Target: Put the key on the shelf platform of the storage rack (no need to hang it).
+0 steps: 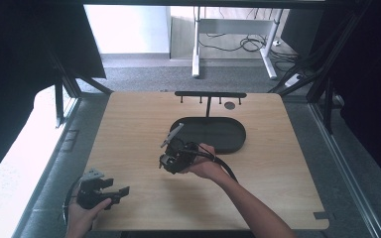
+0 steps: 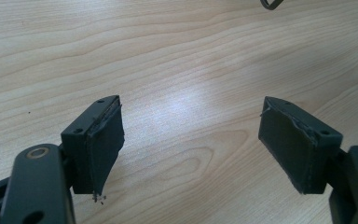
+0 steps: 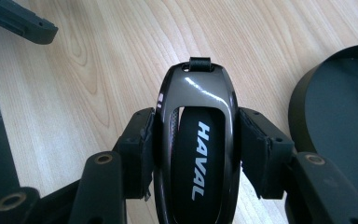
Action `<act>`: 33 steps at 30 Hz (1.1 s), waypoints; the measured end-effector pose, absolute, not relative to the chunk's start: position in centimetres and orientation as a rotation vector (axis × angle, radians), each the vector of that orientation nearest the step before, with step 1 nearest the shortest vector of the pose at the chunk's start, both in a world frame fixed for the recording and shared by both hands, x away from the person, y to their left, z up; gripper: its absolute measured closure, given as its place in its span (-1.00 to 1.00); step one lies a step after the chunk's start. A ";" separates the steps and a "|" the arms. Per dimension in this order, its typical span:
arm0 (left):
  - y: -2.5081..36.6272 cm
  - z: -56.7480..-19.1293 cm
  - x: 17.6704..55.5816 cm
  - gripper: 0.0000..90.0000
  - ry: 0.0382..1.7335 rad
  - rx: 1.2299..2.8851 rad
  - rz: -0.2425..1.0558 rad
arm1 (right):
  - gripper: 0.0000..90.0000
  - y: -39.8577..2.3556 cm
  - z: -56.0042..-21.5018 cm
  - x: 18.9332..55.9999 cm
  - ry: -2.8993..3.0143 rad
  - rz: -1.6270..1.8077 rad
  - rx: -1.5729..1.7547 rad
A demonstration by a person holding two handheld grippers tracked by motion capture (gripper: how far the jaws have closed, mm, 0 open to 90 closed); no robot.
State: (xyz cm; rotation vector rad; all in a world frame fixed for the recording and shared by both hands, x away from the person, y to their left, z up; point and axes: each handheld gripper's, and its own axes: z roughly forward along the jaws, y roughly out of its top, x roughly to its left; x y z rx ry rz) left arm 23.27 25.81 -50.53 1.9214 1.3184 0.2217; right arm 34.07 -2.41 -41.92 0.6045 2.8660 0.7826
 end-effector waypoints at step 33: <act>26.2 -50.4 23.2 -0.51 1.328 1.911 0.223 | 0.09 -6.6 -41.5 36.2 2.783 0.760 0.739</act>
